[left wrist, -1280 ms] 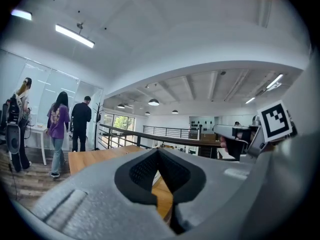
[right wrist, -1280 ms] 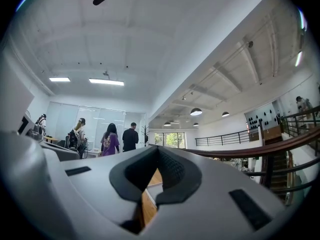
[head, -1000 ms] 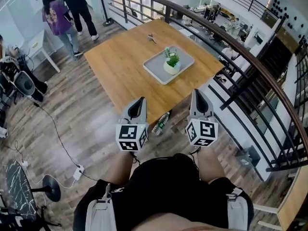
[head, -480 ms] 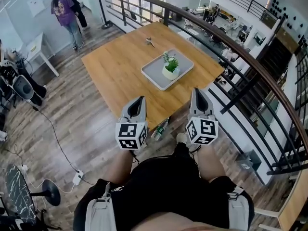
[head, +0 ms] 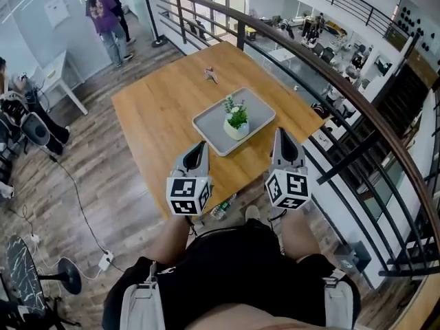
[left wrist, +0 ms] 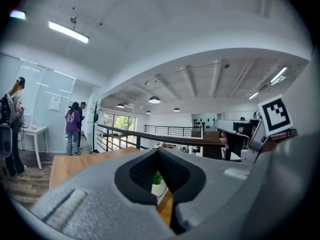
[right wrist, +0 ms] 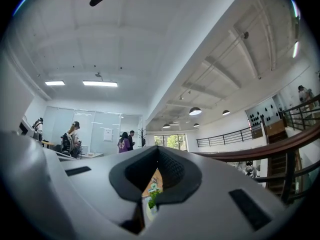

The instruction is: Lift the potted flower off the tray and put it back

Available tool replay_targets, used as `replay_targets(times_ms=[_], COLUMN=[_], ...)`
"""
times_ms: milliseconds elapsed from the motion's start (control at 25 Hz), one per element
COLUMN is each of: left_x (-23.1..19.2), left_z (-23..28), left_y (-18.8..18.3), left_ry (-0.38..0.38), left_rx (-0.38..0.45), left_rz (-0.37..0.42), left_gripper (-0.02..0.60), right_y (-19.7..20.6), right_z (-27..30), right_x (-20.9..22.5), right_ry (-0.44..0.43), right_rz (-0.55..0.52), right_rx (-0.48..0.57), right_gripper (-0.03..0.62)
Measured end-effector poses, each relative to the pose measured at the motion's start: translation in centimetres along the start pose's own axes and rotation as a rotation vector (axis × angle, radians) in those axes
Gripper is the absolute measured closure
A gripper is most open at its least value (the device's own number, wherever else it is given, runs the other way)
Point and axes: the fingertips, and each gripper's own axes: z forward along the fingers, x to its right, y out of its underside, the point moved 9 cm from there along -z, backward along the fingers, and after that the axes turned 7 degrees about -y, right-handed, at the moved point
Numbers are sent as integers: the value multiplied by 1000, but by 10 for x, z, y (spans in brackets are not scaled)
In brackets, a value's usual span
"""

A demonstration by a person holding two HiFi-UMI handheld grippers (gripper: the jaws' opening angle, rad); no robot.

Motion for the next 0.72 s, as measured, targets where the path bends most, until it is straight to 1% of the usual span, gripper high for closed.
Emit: replay_targets(times_ms=[200,400,640,720], left_x=[19,30,26,20], left_z=[66,121,160,166], left_y=[-9,-24,-33,-33], left_ry=[-57,-118,-175,-184], left_rx=[-16,-27,-45,-50], left_rz=[-9,-15,-17,-22], left_gripper=[569,569,569,569], right_y=[7,5,7,10], right_z=[60,120,182,195], right_x=[57,97,120,122], right_ry=[-57,-133,-191,-193], right_rz=[14,28,66,87], right_rx=[-37,-57,-52,-43], right_gripper=[597,597,597,597])
